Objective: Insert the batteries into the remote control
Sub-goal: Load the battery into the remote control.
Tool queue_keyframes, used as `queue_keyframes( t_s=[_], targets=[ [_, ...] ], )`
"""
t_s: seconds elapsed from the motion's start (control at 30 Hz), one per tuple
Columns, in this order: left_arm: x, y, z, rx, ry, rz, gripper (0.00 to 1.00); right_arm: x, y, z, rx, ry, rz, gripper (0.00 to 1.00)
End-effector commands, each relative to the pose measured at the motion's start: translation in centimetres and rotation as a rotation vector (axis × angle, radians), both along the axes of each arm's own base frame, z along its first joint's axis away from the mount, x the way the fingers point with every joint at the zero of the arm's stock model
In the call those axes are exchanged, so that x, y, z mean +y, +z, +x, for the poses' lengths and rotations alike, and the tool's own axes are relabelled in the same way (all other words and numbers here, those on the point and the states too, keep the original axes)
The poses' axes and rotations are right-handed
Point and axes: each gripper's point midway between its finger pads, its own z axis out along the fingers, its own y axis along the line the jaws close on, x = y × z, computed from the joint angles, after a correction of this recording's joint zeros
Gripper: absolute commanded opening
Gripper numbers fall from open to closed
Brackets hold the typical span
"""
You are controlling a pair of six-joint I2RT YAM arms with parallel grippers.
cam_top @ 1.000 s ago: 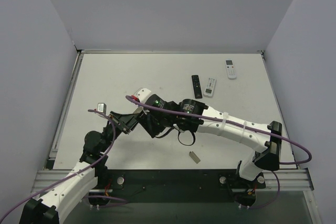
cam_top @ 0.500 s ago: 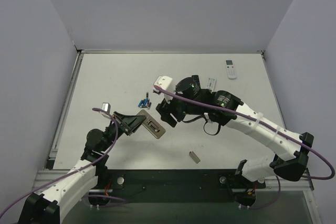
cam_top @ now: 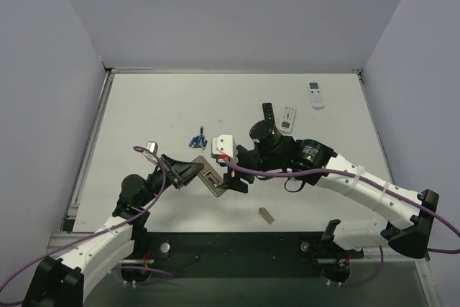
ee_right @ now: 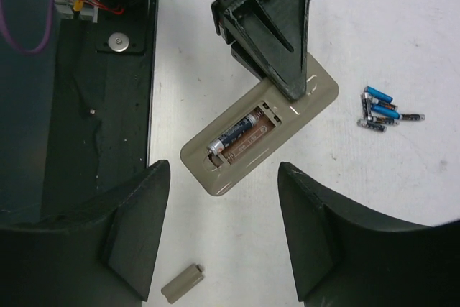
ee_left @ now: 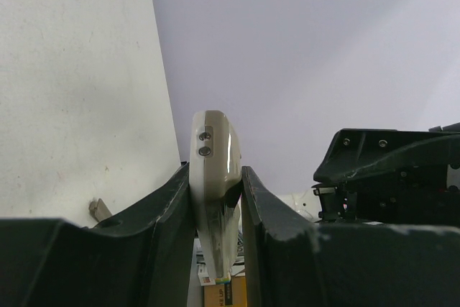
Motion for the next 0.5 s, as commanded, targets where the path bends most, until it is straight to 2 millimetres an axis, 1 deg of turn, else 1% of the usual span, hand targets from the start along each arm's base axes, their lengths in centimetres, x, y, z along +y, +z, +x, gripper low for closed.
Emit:
queue_keyframes(
  t_s=[0.0,0.1,0.13,0.27,0.33,0.47],
  targets=[
    [-0.5,2.4,-0.9,-0.098,-0.057,-0.026,0.00,1.3,1.2,-1.4,-0.045,0.167,0.080,0.54],
    [-0.7,3.0,-1.2,-0.117,-0.077,-0.026,0.00,1.5,1.2,-1.7,-0.030,0.219,0.096,0.48],
    [-0.8,3.1,-1.2,-0.120,-0.083,-0.025,0.00,1.5,1.1,-1.7,-0.023,0.227,0.096,0.43],
    [-0.9,3.6,-1.5,-0.139,-0.095,-0.029,0.00,1.8,0.4,-1.8,-0.003,0.251,0.078,0.37],
    [-0.9,3.7,-1.5,-0.146,-0.099,-0.028,0.00,1.8,0.0,-1.8,0.003,0.258,0.065,0.34],
    [-1.0,4.2,-1.7,-0.164,-0.109,-0.031,0.00,2.0,-1.0,-1.7,0.021,0.265,0.039,0.34]
  ],
)
